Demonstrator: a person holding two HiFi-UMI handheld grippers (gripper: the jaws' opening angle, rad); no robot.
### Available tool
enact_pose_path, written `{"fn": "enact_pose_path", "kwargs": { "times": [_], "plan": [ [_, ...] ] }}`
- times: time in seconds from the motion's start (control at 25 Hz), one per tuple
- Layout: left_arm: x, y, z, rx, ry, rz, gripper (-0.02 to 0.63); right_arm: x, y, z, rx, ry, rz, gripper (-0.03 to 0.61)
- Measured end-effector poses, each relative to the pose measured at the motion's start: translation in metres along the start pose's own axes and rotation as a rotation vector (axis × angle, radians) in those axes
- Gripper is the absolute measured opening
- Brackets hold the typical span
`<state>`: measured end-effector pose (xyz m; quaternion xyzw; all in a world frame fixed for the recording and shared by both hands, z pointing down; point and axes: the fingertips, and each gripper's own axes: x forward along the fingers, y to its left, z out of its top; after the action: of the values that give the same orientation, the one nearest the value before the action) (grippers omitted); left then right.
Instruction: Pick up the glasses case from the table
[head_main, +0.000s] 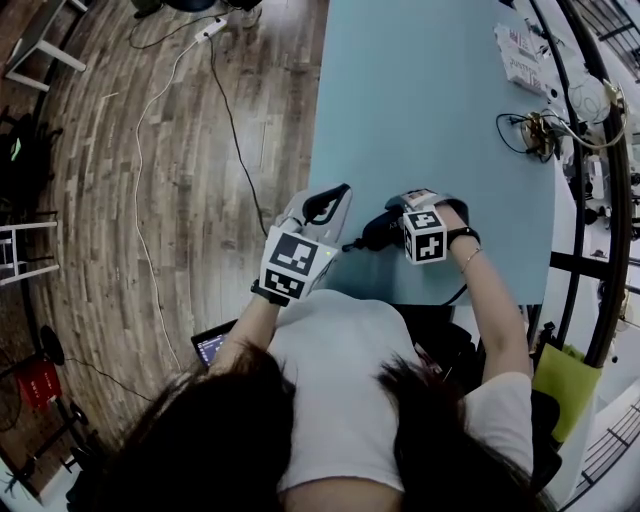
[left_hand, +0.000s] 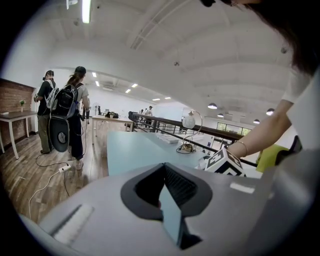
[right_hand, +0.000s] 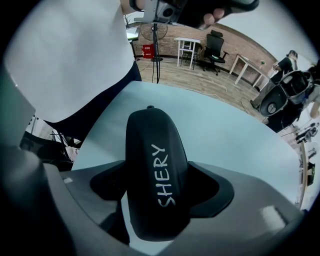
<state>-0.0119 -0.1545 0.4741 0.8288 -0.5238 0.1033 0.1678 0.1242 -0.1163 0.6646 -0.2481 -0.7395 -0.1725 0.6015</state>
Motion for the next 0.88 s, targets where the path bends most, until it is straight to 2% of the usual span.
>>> {"fn": "enact_pose_path", "kwargs": {
  "times": [0.32,0.68,0.88],
  "plan": [
    [-0.006,-0.001,0.005,0.012,-0.019,-0.005,0.057,-0.016,0.003,-0.004,0.038,0.014,-0.038,0.35],
    [-0.01,-0.007,0.01,0.033,-0.038,-0.024,0.057,-0.048,0.013,-0.012,0.12,0.009,-0.136,0.348],
    [-0.011,-0.014,0.015,0.046,-0.039,-0.05,0.057,-0.073,0.019,-0.015,0.212,-0.036,-0.203,0.348]
  ]
}}
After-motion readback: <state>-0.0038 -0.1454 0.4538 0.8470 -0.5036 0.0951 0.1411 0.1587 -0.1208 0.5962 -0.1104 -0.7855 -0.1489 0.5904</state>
